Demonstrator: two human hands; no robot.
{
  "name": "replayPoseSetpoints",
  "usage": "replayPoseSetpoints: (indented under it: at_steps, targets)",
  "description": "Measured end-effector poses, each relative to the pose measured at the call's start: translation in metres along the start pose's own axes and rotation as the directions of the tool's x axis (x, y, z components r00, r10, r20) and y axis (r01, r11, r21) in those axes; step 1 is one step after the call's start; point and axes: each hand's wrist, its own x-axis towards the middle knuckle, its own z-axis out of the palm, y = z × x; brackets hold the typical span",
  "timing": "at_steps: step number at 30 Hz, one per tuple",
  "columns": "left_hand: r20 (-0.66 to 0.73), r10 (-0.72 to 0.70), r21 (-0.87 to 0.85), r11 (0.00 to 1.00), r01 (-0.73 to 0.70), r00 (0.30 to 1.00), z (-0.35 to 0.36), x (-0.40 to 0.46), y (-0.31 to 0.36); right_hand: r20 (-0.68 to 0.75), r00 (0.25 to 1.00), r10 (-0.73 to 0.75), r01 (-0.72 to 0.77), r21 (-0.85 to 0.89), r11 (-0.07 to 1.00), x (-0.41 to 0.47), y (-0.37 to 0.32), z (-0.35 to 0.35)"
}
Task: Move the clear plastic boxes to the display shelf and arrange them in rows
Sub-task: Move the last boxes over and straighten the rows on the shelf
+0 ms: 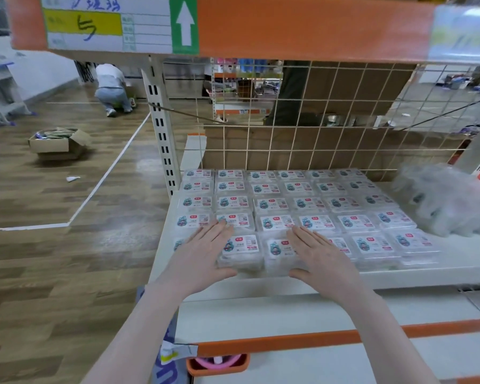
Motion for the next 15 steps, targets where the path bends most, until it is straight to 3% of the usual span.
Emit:
replayPoseSetpoints:
  at_steps: [7,15]
  targets:
    - [-0.040,0.014,0.055,0.998,-0.011,0.999,0.004,0.006,0.007,-0.088,0.996,-0.019,0.014,-0.052,0.999,0.010,0.010,0.011]
    - [-0.034,-0.024,0.049,0.998,0.025,0.999,0.004,0.007,0.010,-0.089,0.995,-0.039,0.034,-0.052,0.998,0.006,0.009,0.007]
